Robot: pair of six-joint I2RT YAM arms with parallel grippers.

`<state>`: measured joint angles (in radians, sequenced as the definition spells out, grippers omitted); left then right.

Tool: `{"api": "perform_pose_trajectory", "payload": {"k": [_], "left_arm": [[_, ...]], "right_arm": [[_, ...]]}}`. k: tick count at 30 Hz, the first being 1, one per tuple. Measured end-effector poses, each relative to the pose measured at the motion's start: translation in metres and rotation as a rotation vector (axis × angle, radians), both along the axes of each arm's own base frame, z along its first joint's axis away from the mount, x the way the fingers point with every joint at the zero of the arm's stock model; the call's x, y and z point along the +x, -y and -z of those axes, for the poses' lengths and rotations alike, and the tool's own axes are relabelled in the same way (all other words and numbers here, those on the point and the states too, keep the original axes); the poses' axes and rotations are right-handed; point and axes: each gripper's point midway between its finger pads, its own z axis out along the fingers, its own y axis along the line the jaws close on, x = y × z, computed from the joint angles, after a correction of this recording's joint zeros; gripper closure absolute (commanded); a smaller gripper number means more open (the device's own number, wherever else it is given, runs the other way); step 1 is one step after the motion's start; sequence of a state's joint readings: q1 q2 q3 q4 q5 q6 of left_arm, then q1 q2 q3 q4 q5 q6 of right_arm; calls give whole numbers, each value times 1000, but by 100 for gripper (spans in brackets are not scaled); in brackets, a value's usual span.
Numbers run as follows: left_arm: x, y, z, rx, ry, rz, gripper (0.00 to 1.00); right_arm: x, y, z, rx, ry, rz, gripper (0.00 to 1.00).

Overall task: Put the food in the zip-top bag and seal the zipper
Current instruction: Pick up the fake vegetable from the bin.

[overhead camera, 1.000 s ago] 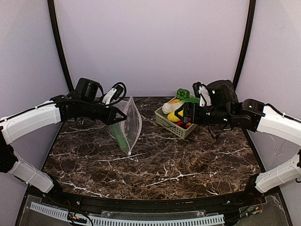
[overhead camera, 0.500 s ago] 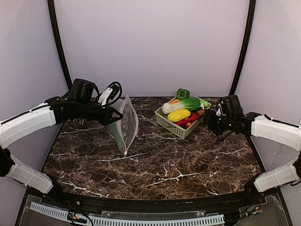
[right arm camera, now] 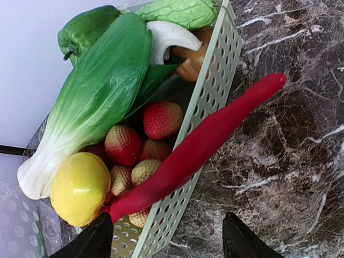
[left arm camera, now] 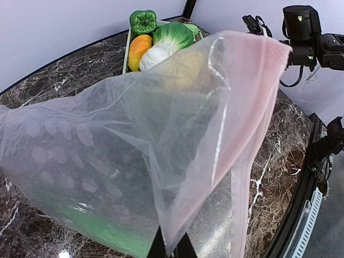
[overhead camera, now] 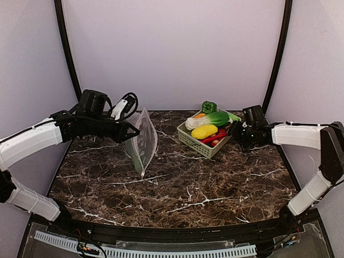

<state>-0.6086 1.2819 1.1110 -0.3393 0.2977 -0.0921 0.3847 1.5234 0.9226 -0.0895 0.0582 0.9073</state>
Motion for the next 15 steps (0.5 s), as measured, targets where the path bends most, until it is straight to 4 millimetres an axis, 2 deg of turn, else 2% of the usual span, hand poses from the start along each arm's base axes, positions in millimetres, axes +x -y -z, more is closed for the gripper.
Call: {"api": "perform_pose_trajectory", "payload": {"k": [7, 15], "left_arm": [[-1, 0, 1, -2, -3, 3, 99], [-1, 1, 0, -4, -5, 8, 99]], "right_arm": [[23, 13, -4, -7, 24, 63, 35], [37, 14, 4, -4, 14, 82, 36]]}}
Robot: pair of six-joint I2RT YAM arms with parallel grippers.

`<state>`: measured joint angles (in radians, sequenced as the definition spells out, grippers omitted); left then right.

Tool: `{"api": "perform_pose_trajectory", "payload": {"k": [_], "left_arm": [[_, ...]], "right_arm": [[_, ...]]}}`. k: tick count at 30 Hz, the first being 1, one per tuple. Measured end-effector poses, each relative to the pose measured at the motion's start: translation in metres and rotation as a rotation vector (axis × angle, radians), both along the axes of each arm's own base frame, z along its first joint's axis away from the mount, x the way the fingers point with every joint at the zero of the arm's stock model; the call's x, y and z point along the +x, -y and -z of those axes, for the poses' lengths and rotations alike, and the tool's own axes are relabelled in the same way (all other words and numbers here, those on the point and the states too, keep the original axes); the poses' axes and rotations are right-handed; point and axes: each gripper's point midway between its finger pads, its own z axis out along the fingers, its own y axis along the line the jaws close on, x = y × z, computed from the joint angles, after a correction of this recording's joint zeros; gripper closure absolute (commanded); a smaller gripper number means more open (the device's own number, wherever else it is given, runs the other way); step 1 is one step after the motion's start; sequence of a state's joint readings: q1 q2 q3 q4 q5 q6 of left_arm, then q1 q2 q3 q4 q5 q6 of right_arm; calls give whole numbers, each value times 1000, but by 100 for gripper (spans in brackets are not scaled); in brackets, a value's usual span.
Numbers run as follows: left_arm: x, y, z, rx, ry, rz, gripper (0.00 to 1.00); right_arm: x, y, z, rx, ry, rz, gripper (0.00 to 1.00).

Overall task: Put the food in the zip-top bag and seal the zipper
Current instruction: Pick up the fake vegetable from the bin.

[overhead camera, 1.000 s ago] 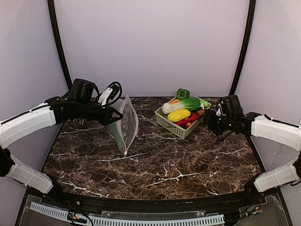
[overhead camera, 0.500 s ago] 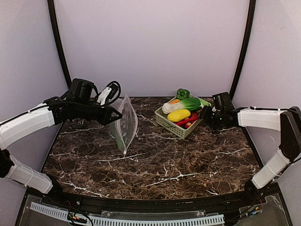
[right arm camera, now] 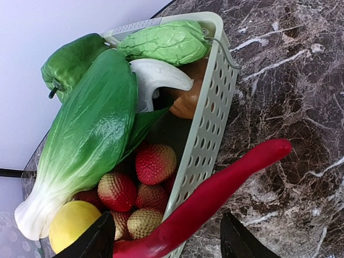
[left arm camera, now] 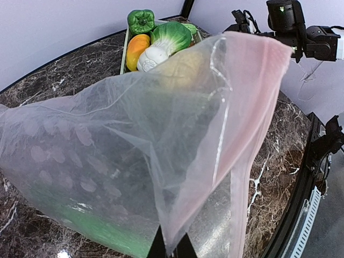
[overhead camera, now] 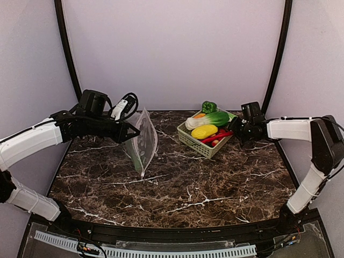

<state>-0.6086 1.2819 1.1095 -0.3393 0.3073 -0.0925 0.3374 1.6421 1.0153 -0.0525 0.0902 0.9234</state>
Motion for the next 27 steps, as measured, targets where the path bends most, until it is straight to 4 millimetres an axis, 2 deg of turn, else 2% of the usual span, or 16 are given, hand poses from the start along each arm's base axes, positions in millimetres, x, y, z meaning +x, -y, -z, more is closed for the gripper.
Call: {"api": "perform_pose_trajectory", "payload": {"k": [8, 14, 21, 27], "left_arm": [[0, 0, 0, -2, -2, 3, 99], [-1, 1, 0, -4, -3, 5, 99], [-1, 1, 0, -5, -4, 7, 99], [-2, 1, 2, -4, -9, 11, 99]], "right_arm": [[8, -4, 11, 14, -25, 14, 45], [9, -3, 12, 27, -30, 28, 57], [10, -3, 11, 52, -29, 46, 75], [11, -3, 10, 89, -9, 68, 81]]}}
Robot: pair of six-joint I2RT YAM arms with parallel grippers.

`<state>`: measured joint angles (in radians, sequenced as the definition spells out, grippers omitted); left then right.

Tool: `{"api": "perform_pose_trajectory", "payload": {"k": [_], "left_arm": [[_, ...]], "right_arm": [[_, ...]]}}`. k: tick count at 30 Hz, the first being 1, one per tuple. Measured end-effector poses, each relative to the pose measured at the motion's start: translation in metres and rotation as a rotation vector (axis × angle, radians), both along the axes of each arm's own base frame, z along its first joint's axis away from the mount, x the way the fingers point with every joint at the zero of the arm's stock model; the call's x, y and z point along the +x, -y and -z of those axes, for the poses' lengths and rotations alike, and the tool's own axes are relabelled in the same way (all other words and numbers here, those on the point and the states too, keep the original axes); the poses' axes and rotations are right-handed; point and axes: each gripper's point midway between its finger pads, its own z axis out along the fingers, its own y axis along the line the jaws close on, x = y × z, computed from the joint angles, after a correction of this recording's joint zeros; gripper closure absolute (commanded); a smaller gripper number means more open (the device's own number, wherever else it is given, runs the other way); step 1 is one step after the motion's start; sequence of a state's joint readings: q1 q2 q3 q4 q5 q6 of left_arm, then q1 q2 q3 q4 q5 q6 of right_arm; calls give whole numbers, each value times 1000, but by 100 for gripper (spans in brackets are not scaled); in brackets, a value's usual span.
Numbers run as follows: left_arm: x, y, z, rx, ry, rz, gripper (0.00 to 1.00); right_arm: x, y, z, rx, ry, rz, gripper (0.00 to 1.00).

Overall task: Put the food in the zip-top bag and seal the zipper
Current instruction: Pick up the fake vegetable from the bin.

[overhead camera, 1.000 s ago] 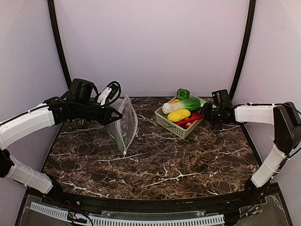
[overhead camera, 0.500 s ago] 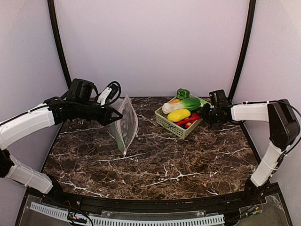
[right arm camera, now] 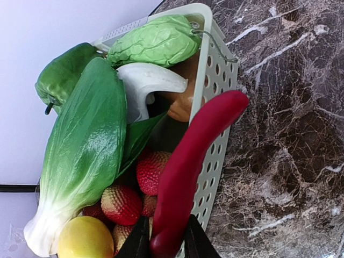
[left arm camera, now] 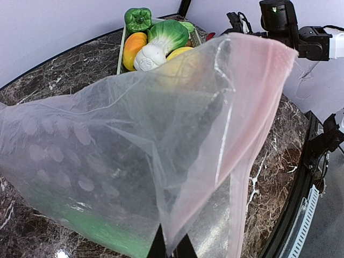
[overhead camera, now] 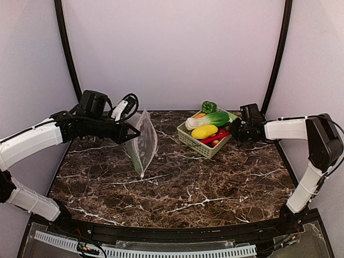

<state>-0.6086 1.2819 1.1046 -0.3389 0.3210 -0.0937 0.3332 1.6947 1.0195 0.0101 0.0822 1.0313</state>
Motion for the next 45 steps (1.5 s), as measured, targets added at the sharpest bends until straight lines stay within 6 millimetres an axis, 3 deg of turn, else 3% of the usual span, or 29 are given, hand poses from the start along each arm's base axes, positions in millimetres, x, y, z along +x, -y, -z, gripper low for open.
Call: {"api": "perform_pose_trajectory", "payload": {"k": [9, 20, 27, 36, 45], "left_arm": [[0, 0, 0, -2, -1, 3, 99], [-1, 0, -3, -6, 5, 3, 99], [-1, 0, -3, -7, 4, 3, 99], [-3, 1, -3, -16, -6, 5, 99], [-4, 2, -3, -22, -12, 9, 99]], "right_arm": [[-7, 2, -9, 79, 36, 42, 86], [-12, 13, -40, 100, 117, 100, 89], [-17, 21, -41, 80, 129, 125, 89], [-21, 28, -66, 31, 199, 118, 88], [-25, 33, -71, -22, 226, 100, 88]]}}
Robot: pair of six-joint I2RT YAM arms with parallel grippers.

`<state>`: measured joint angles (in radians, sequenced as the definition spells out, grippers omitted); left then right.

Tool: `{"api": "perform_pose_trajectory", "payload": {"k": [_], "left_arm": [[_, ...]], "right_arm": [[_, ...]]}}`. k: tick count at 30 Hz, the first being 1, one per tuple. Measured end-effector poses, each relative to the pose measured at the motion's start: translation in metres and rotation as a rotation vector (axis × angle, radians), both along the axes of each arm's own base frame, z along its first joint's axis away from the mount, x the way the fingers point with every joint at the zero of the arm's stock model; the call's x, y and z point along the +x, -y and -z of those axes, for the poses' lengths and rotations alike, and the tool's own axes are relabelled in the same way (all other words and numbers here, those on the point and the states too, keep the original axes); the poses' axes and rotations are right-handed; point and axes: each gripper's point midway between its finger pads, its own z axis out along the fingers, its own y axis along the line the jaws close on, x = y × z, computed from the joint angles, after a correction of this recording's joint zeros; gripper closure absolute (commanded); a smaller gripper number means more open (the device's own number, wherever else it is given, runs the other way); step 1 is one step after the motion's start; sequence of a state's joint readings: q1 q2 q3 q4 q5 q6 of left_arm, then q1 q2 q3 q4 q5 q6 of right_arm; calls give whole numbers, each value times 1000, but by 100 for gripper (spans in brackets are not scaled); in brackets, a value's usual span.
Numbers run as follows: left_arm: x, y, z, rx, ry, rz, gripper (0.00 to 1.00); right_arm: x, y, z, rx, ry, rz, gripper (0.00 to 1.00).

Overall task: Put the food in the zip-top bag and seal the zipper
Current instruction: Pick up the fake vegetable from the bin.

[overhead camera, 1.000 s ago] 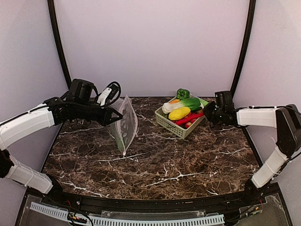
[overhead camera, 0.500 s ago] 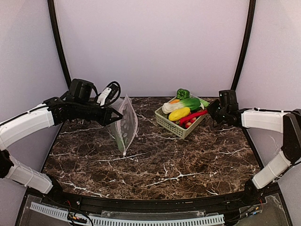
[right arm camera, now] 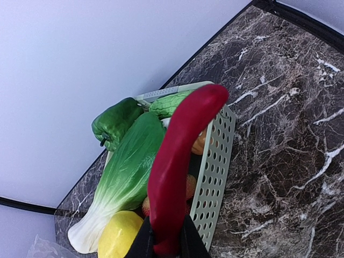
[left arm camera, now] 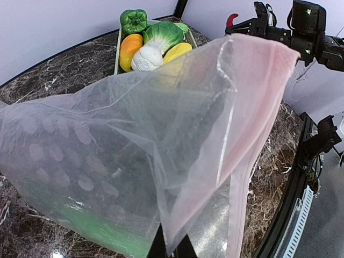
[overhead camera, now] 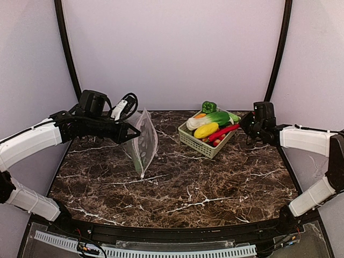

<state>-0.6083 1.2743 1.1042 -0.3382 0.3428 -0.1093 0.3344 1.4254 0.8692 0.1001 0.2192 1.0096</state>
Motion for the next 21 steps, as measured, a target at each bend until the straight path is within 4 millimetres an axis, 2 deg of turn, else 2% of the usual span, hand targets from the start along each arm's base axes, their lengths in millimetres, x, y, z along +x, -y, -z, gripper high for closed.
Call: {"api": "perform_pose_trajectory", "payload": {"k": [3, 11, 21], "left_arm": [[0, 0, 0, 0, -1, 0, 99], [-1, 1, 0, -6, -6, 5, 99], [-3, 2, 2, -8, -16, 10, 99]], "right_arm": [[-1, 2, -7, -24, 21, 1, 87], [-4, 2, -45, -143, 156, -45, 86], [-2, -22, -44, -320, 207, -153, 86]]}}
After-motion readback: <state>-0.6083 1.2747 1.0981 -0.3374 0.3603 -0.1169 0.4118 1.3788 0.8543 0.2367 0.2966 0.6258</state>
